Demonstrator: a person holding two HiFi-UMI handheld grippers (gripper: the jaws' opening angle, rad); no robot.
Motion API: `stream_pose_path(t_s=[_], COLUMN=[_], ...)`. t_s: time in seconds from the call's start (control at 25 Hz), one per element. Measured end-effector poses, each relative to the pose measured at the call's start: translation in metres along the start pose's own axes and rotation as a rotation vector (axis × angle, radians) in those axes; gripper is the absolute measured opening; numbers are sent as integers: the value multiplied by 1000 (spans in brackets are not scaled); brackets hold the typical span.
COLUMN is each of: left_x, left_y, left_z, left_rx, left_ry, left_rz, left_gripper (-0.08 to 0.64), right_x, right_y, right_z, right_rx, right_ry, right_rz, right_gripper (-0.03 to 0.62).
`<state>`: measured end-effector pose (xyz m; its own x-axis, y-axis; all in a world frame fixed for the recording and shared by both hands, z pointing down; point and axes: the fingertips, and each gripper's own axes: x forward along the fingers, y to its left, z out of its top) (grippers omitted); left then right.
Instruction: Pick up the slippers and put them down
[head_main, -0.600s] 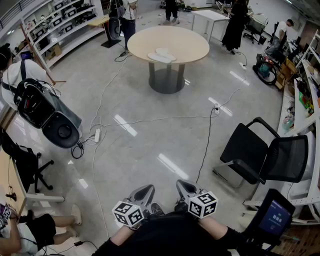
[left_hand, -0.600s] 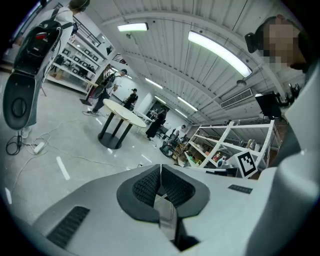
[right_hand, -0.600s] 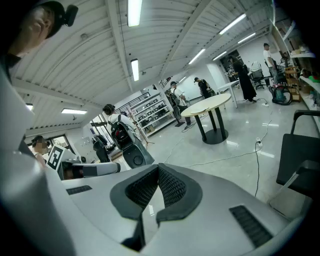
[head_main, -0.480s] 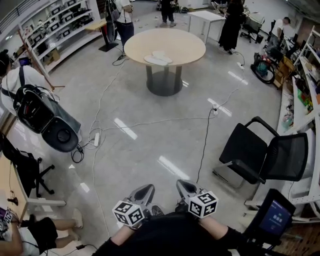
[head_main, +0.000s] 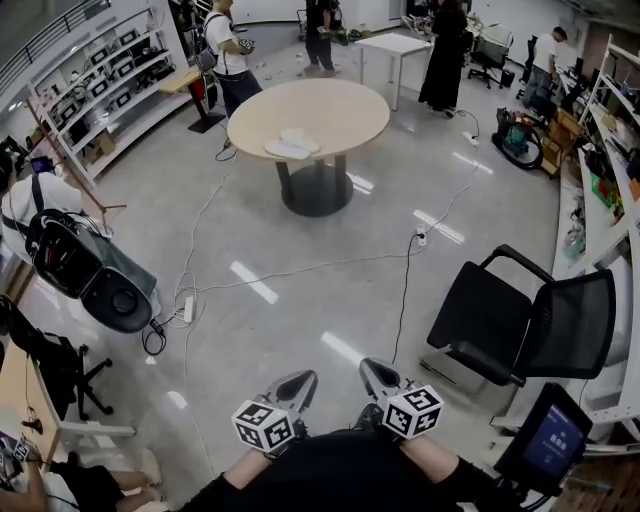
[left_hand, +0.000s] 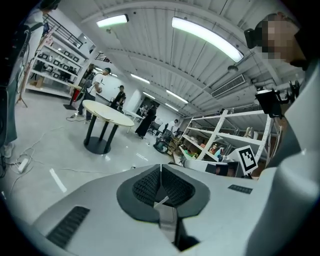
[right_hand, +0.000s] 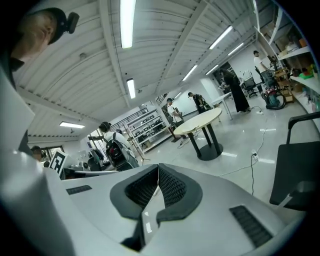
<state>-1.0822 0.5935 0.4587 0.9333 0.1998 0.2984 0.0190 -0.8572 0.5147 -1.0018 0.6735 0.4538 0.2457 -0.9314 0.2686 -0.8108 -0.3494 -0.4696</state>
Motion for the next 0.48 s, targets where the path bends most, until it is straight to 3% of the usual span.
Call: stream_pose_path(t_s=[0.28, 0.48], left_x=[61, 99], left_y=[-19, -30], left_z=[3, 11], left_rx=[25, 36], left_ry=[41, 71], left_rz=[-11, 31], left_gripper=[25, 25], right_x=[-10, -13], right_y=[-51, -92], right_z=[24, 43], right_rx=[-22, 4], right_ry=[-38, -38], right_rz=[-1, 3], right_gripper=[15, 15])
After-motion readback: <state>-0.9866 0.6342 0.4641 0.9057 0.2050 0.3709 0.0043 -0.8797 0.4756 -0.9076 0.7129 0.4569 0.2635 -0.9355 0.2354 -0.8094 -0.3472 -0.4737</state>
